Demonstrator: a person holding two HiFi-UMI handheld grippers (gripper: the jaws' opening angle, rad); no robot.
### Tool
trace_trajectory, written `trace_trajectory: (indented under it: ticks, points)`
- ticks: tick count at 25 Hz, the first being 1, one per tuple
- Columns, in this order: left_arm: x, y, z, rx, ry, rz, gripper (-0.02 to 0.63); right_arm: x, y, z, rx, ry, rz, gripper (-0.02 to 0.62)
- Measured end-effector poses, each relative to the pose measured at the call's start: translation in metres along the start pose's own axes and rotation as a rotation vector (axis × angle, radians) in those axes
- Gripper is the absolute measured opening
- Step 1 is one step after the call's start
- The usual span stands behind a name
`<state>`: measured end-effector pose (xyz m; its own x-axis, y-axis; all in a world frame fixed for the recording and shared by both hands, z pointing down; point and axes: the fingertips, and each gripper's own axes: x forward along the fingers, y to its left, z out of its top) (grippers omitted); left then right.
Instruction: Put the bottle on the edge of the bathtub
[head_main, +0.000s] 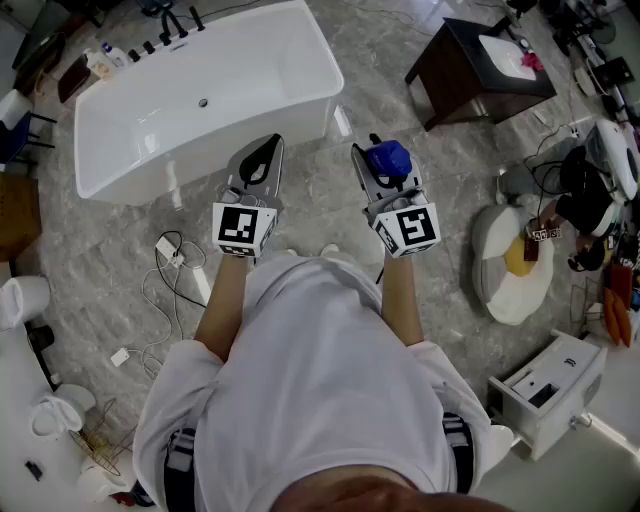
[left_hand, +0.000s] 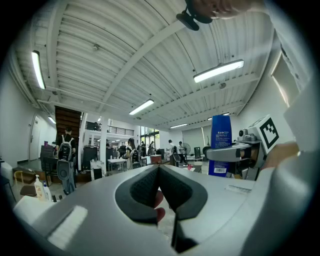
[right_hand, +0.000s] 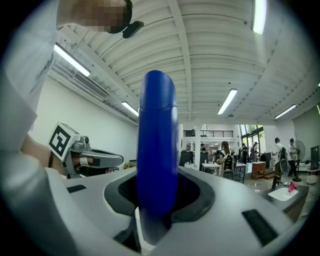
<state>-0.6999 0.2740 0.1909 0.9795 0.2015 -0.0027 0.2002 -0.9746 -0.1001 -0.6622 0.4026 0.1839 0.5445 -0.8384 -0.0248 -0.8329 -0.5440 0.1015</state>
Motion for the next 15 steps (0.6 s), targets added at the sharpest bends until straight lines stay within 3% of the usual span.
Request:
trace_trajectory:
  ticks: [15]
  points:
    - [0.084,-0.046,-0.033,0.006,0.11,0.01,-0.005,-0.024,-0.114,-0.039,0.02,0.051,0.04,0.135]
